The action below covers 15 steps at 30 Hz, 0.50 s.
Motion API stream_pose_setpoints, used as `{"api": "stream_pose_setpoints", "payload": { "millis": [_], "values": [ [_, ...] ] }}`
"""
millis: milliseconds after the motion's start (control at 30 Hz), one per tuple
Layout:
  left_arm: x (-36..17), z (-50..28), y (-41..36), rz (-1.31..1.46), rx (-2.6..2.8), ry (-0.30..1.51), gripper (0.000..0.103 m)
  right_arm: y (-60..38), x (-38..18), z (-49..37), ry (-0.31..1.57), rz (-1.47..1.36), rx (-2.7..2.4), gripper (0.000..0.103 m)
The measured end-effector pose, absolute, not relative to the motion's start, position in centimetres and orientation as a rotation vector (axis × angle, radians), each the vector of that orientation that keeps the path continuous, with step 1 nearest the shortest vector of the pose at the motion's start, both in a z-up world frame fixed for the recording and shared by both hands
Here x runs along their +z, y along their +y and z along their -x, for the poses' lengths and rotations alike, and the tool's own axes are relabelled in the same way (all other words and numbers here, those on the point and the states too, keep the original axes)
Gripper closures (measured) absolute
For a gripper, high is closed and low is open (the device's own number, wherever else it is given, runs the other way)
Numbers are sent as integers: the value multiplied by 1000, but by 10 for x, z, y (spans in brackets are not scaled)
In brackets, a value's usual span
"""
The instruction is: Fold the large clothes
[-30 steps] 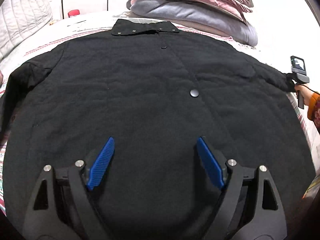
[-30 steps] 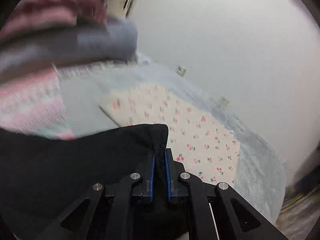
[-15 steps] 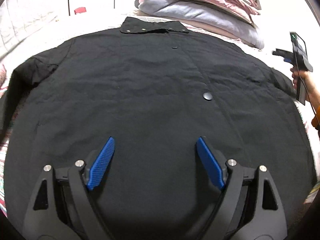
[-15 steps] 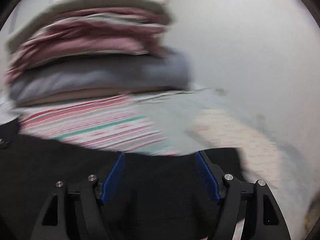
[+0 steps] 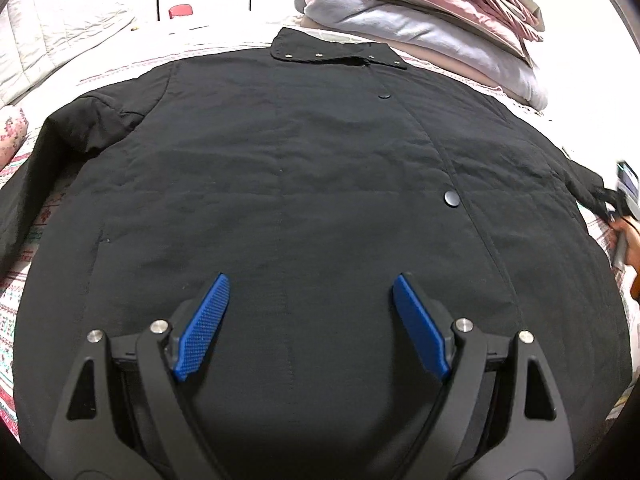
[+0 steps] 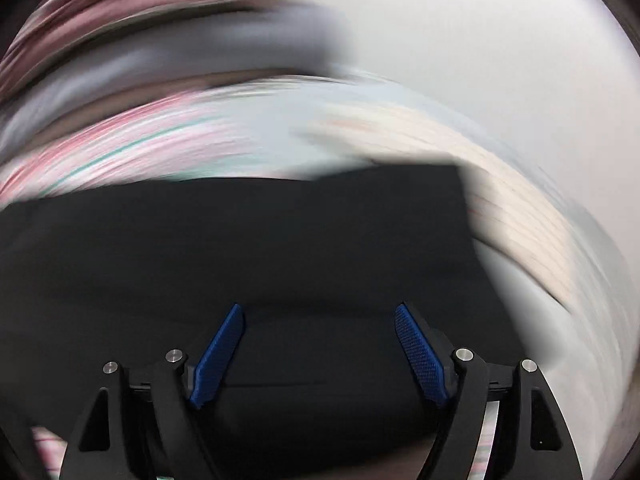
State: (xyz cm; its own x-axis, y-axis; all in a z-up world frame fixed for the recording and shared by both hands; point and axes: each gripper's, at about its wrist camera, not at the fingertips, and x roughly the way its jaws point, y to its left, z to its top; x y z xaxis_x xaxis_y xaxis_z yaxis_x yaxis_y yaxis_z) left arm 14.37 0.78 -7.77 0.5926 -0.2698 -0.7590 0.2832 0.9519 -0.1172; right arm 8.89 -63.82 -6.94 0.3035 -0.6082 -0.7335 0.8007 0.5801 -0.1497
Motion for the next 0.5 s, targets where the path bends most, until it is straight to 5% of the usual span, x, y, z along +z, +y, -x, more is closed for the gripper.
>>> {"api": "stream_pose_setpoints", "payload": {
  "millis": [167, 500],
  "values": [
    [-67, -145, 16, -2, -280, 859, 19, -667, -46, -31, 844, -409, -1095, 24],
    [-37, -141, 107, 67, -33, 818, 18, -504, 29, -43, 658, -565, -696, 22]
  ]
}}
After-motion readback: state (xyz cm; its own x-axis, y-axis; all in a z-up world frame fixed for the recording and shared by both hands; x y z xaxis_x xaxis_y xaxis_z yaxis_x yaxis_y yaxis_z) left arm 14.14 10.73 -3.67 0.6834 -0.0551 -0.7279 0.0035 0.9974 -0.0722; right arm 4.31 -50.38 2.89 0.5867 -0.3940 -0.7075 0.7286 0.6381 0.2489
